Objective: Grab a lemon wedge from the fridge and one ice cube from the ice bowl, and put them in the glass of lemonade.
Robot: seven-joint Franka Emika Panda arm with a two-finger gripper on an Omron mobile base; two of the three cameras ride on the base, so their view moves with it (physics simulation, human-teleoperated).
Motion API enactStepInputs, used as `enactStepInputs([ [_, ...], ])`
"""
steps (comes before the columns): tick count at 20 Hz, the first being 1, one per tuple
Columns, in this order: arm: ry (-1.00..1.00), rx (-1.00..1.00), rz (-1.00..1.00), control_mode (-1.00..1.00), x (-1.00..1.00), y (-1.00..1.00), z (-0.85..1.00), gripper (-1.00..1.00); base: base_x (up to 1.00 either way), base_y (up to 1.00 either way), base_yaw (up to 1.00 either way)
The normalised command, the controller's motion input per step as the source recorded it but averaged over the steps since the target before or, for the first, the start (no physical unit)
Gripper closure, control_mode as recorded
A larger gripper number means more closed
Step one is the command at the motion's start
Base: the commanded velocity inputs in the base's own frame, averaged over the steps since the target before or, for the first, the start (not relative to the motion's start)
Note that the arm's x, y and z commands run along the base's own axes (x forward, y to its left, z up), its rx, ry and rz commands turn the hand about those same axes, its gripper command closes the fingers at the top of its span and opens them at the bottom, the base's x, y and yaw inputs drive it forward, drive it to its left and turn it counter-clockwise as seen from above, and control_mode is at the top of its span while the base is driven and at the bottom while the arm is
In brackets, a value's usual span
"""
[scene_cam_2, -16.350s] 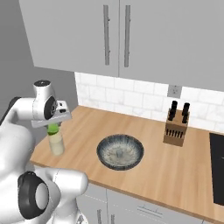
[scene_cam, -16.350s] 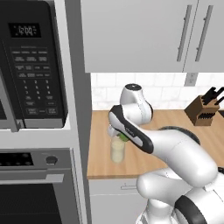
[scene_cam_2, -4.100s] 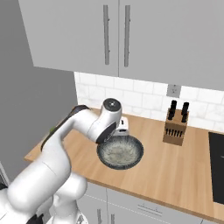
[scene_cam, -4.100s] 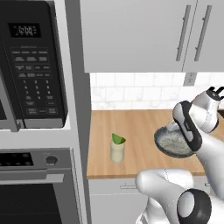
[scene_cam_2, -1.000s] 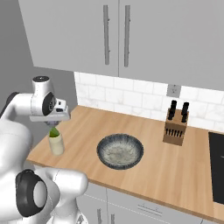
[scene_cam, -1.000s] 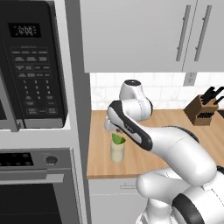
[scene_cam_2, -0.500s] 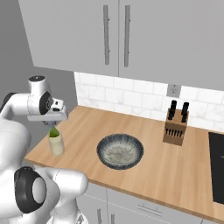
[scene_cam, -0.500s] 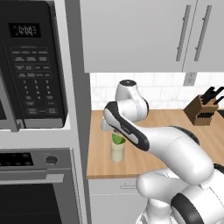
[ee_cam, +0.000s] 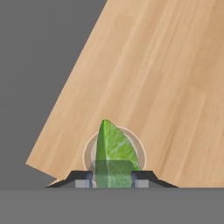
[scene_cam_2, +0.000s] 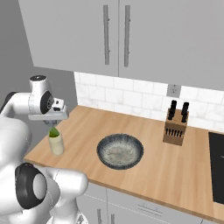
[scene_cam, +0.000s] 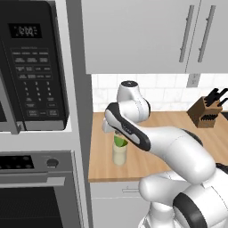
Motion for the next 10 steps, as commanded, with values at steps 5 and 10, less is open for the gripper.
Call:
enactStepInputs([
  [5,0.0,0.0,0.0,-1.0,0.02,0.0,-0.01,1.0,0.0,0.0,0.0],
  [10,0.0,0.0,0.0,-1.0,0.01,0.03,0.0,1.0,0.0,0.0,0.0],
])
